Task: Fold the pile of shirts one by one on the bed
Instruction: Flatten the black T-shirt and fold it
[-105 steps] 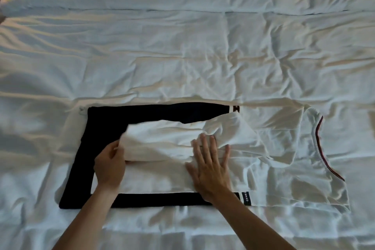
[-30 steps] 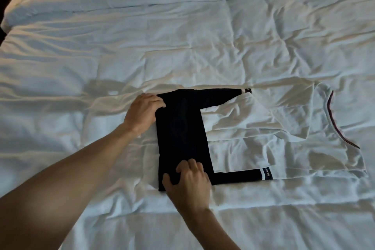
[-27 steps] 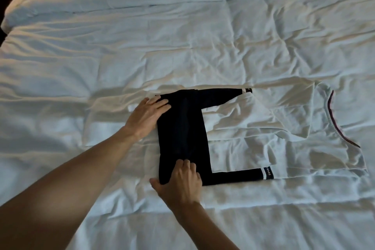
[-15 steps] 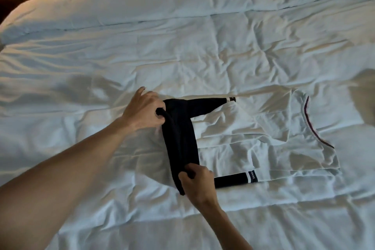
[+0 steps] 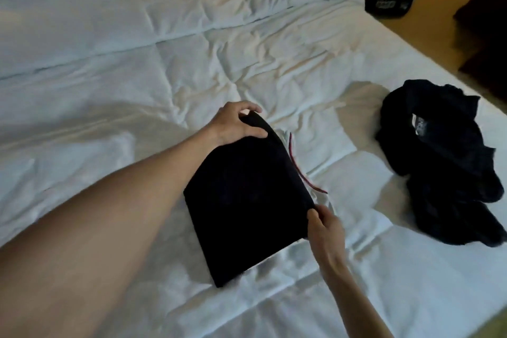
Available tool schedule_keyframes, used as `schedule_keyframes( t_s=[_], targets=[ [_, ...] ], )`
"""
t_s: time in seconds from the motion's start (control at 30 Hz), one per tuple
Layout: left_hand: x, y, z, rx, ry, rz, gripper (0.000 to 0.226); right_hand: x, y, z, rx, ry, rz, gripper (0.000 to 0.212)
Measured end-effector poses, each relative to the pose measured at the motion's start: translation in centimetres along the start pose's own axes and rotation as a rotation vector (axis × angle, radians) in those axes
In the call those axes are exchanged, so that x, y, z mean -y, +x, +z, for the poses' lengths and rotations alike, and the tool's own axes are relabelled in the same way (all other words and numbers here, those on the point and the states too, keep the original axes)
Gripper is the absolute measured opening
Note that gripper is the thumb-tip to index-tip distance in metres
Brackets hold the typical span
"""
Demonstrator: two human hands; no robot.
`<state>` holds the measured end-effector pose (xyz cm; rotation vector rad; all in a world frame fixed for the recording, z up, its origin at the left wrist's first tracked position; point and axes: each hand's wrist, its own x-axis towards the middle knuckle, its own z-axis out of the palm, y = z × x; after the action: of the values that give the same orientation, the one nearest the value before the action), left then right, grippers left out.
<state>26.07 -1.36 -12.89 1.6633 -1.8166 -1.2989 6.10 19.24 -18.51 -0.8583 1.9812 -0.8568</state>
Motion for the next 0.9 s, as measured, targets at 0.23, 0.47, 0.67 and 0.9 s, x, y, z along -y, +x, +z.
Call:
schedule_keyframes(
  t_s=[0.23,0.47,0.67,0.9],
  targets=[
    [1.5,2.3,7.0,-0.155,0.249,-0.114,0.007,-3.4,2.7,-2.4,0.074,-0.081,-0.031,0.025],
    [0.2,5.2,8.3,0.011,0.305,-0.093,0.054,-3.6,3.6,-3.9,-0.182,0.005,0.159,0.064],
    [5.5,1.8,5.2,-0.049,0.567,-0.261,0.069,-5.0,-2.6,0.1,0.008,0.278,0.383,0.055],
    [9.3,-1.0,3.5,-0.044,0.655,-0.27,0.059,-4.0,-4.7,5.6,0.368,0.353,0.463,0.052]
  ],
)
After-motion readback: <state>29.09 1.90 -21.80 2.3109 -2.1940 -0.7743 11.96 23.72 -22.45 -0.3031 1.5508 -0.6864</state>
